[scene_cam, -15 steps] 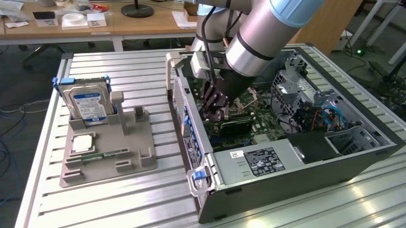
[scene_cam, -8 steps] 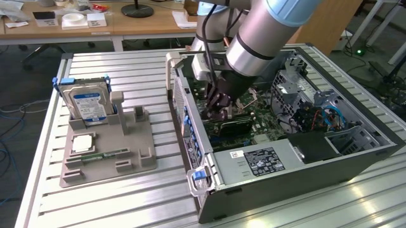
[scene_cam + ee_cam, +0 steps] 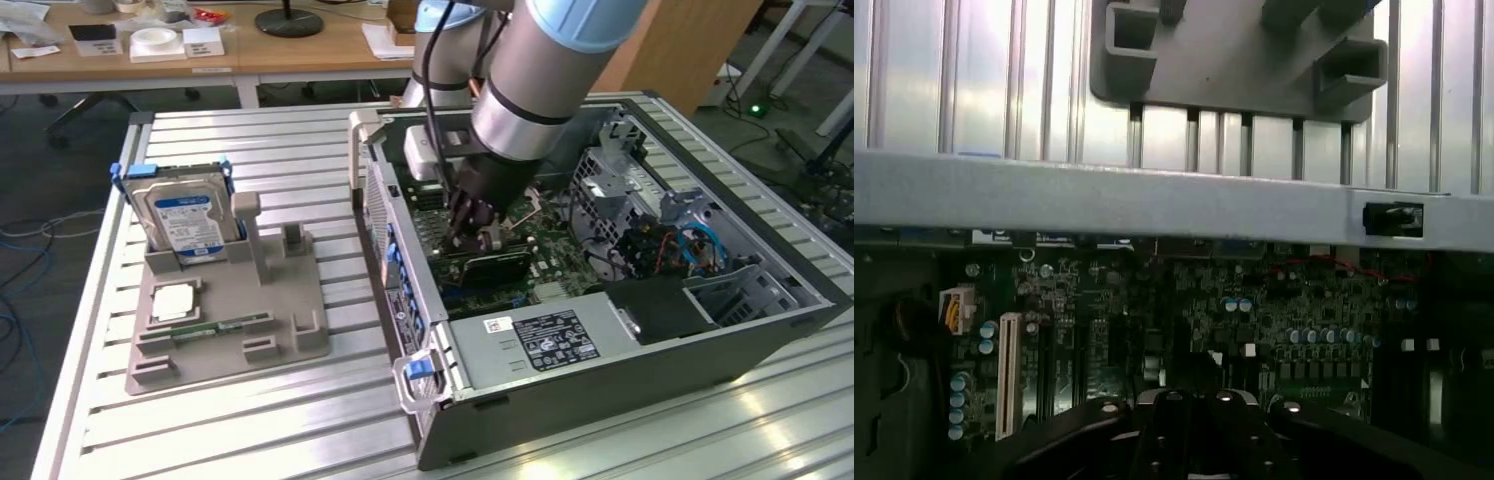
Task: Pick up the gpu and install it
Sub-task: 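Press down on the gpu until it lock into place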
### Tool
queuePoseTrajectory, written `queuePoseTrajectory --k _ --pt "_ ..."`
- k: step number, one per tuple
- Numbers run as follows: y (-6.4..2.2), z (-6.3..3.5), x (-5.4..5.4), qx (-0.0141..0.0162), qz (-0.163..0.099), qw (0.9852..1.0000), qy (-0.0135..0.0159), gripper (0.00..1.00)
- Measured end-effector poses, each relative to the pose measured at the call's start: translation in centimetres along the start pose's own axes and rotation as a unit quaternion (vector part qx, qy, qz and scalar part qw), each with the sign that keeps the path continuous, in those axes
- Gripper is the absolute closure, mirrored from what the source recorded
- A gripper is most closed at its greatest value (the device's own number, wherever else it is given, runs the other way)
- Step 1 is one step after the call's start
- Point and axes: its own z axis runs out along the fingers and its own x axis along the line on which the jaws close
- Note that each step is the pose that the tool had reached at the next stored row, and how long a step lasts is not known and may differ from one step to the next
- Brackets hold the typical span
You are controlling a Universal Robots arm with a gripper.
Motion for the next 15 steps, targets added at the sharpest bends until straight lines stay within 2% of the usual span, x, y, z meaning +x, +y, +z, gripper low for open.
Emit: queuePoseTrajectory --k 1,2,4,6,7,8,15 --pt "0.0 -0.01 -0.01 0.0086 -0.002 1.0 0.0021 0.9" --pt "-0.01 0.01 -0.01 0.0163 -0.003 0.9998 0.0057 0.9" --pt "-0.02 0.0 0.0 0.0307 -0.005 0.9994 0.0161 0.9" --pt "-0.02 0.02 -0.03 0.0438 -0.006 0.9987 0.024 0.9" --pt "-0.02 0.04 -0.05 0.0495 -0.007 0.9984 0.0281 0.9" --pt "-0.02 0.07 -0.07 0.053 -0.008 0.9981 0.0315 0.9" --pt "-0.03 0.07 -0.07 0.0533 -0.008 0.998 0.032 0.9"
